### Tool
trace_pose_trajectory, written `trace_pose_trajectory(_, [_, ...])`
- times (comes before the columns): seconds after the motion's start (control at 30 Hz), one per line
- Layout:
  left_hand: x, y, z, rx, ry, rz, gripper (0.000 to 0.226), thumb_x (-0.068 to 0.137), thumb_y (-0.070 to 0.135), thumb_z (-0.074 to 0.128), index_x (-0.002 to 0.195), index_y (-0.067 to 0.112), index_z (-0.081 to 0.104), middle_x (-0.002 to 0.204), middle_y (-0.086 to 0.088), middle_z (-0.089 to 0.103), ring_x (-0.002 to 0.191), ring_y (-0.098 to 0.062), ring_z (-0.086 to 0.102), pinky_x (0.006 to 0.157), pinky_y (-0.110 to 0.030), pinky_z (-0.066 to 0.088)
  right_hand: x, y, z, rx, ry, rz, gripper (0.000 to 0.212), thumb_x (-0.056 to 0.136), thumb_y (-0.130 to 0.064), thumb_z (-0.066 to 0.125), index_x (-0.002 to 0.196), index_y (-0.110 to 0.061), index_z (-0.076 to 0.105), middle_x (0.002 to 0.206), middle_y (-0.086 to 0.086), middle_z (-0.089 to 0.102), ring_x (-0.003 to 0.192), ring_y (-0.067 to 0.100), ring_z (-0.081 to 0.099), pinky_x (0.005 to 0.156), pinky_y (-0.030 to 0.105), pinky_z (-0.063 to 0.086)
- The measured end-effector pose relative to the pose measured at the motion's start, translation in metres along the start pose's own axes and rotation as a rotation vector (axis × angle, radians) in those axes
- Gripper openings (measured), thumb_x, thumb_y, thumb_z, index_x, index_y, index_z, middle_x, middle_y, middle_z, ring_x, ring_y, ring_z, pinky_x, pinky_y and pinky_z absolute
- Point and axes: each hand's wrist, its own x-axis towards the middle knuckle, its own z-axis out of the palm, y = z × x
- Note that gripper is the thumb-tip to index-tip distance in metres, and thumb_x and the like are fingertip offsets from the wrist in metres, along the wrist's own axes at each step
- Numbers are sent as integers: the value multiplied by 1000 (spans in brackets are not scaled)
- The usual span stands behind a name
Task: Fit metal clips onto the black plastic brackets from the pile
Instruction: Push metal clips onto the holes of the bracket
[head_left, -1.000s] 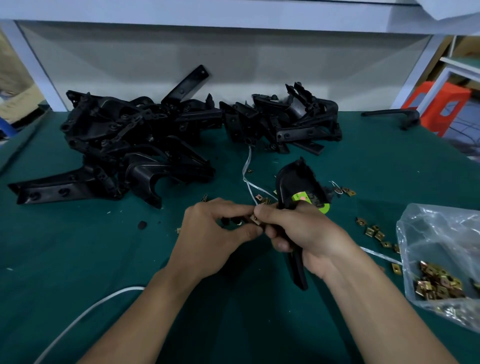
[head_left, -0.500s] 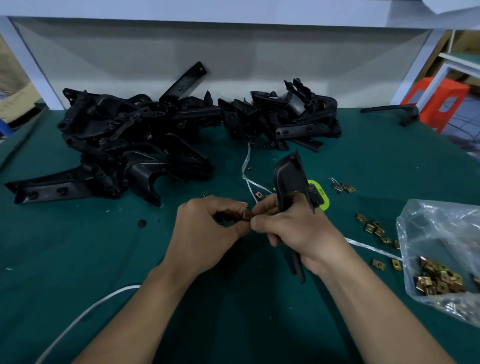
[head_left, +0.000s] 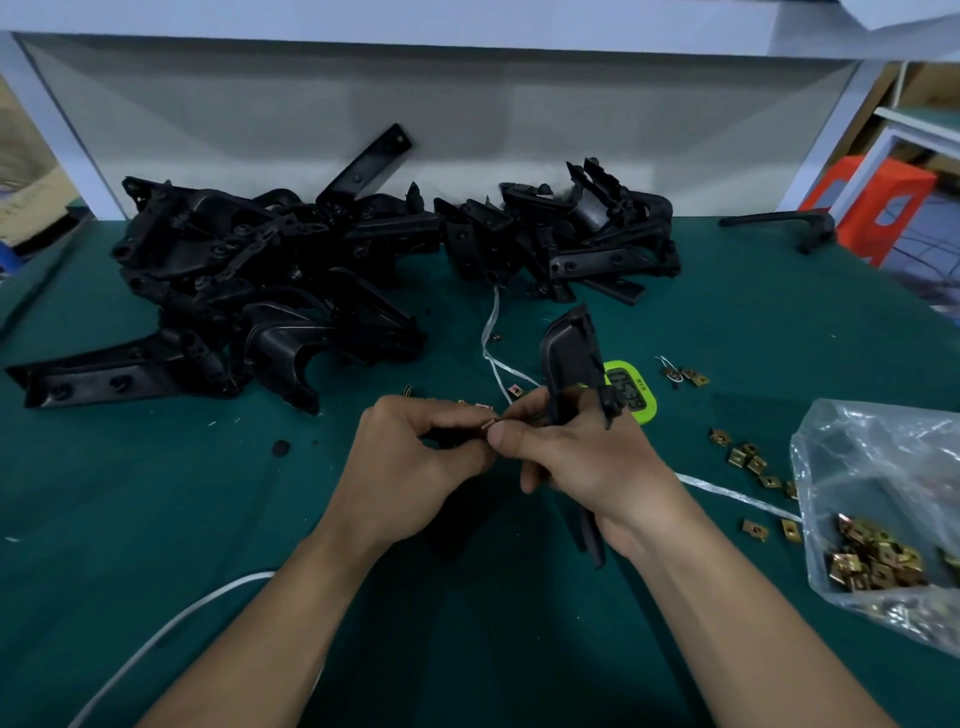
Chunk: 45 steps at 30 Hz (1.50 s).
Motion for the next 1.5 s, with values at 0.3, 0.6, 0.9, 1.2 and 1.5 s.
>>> trace_pose_trajectory(0.3, [3, -1, 4, -173, 38, -58, 17, 88, 24, 66, 90, 29, 83, 83, -3, 79, 82, -30, 73, 75, -42, 60, 3, 0, -7, 72, 19, -38, 19, 81, 3, 77, 77, -15, 69, 66, 7, 70, 52, 18, 65, 43, 20, 41])
trace_pose_trajectory(0.6, [3, -4, 3, -52, 87, -64, 15, 86, 30, 68, 80, 28, 82, 71, -1, 75, 68, -27, 70, 66, -48, 57, 0, 2, 0, -326, 131, -299, 27, 65, -7, 85, 78, -26, 72, 68, -7, 70, 61, 14, 69, 62, 38, 59])
trace_pose_trajectory(0.9, [5, -1, 4, -127, 64, -83, 16, 90, 21, 72, 78, 17, 82, 74, -8, 76, 78, -42, 69, 76, -60, 56, -2, 1, 3, -286, 164, -351, 22, 71, -15, 77, 80, -34, 70, 67, -11, 71, 59, 11, 71, 58, 38, 61])
trace_pose_trajectory(1.2, [1, 2, 4, -214, 39, -112, 14, 79, 5, 84, 82, 18, 81, 76, -5, 76, 68, -15, 68, 66, -30, 56, 3, 1, -8, -229, 24, -301, 15, 76, -12, 74, 78, -26, 71, 66, 0, 72, 55, 19, 71, 51, 26, 53])
trace_pose_trajectory(1.5, [3, 0, 3, -308, -57, -125, 7, 75, 15, 76, 80, 15, 71, 80, -6, 67, 75, -14, 61, 68, -24, 49, 7, 9, -7, -137, -31, -175, 13, 66, -36, 76, 77, -29, 72, 62, 8, 71, 54, 28, 71, 50, 31, 53])
